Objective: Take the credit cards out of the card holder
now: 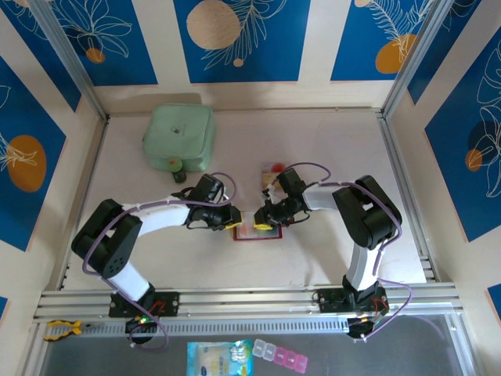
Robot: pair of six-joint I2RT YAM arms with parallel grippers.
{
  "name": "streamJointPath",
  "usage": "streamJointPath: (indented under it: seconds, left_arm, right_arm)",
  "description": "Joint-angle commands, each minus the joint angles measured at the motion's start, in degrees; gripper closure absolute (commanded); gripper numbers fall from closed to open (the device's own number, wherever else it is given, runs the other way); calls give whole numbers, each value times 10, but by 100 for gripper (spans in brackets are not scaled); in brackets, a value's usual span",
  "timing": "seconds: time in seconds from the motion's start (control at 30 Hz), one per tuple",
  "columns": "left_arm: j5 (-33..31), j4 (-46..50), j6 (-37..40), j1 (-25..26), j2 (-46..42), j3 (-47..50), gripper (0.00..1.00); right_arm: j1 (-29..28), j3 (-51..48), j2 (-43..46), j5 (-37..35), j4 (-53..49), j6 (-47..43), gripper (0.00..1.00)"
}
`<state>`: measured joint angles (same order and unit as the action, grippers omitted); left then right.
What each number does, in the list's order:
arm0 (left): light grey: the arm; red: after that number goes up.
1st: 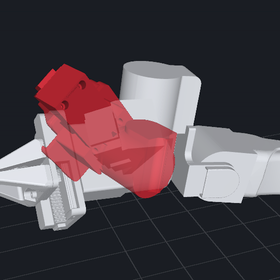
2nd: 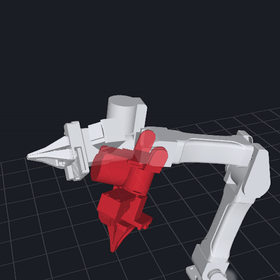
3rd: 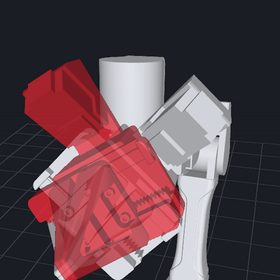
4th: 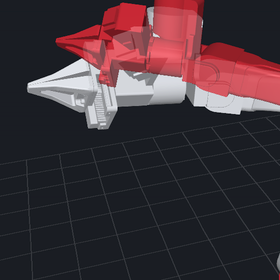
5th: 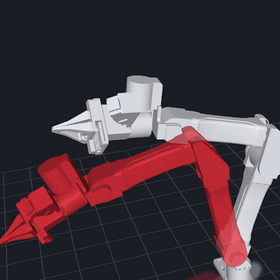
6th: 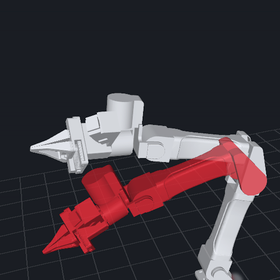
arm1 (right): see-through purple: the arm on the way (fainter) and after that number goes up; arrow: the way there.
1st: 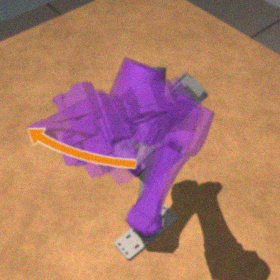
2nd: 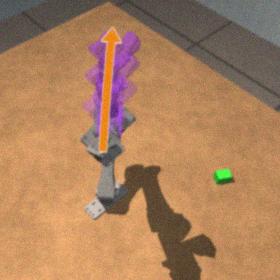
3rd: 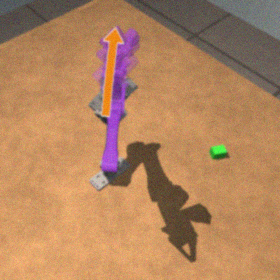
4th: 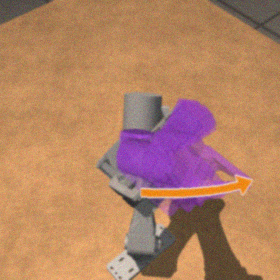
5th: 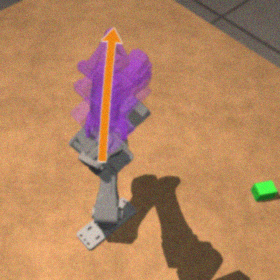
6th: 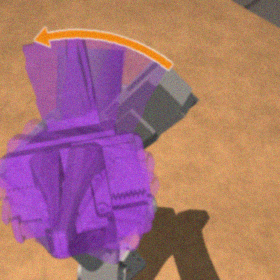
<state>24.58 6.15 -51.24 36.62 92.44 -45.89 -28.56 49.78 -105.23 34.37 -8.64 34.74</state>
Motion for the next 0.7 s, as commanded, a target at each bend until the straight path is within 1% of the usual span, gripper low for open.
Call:
streamJointPath:
  seconds: [0.0, 0.13, 0.4, 0.67]
  left_arm:
    - [15, -27, -26, 13, 15, -21, 72]
    - [19, -46, -37, 19, 31, -21, 70]
    - [20, -52, -41, 25, 52, -22, 70]
    - [32, -77, -52, 29, 63, -20, 78]
  right_arm:
    - [5, -15, -17, 7, 4, 4, 82]
    - [9, -23, -15, 9, 9, 3, 82]
    - [16, -33, -17, 22, 27, 8, 82]
    - [16, -38, -15, 29, 36, 11, 82]
